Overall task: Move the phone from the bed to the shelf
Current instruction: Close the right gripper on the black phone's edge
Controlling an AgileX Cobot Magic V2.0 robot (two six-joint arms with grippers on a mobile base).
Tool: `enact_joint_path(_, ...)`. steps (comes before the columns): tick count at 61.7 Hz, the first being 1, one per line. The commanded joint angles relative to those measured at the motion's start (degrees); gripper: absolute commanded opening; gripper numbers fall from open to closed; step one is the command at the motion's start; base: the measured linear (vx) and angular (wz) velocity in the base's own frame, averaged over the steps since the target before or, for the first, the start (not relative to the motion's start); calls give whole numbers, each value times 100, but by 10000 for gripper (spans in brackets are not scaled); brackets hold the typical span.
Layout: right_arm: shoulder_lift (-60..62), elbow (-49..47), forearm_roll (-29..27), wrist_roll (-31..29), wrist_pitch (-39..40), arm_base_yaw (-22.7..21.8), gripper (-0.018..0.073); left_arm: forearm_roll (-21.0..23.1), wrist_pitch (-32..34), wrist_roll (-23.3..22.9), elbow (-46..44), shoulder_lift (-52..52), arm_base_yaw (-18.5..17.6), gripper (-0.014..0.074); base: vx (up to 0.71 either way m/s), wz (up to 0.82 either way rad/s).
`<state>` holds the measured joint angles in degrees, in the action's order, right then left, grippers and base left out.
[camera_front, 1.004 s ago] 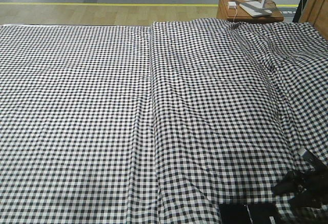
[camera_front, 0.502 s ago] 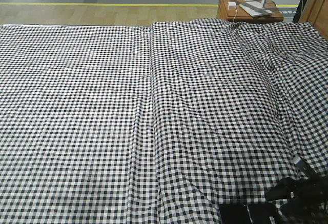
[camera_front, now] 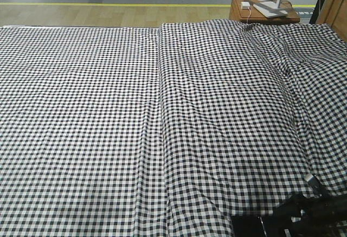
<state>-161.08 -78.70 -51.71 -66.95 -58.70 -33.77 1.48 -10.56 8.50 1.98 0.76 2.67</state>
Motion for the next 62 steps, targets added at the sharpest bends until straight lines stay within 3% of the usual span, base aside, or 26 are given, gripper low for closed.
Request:
enact_joint_path(1,222,-25,-171,-177,-427,137,595,52,416,-33,-127,71,7,1,0,0)
enact_joint_path(22,44,-37,-186,-368,-323,886,594,52,416,-33,-127,71,7,1,0,0)
enact_joint_path(36,69,-44,-130,-368,-458,860,539,52,416,-33,-127,71,7,1,0,0)
enact_joint_path(45,92,-66,-126,-428,-693,744,403,52,416,-33,-127,71,7,1,0,0)
enact_joint_path(62,96,-123,-41,-472,-1278,618,-16,52,416,-33,-127,71,7,1,0,0)
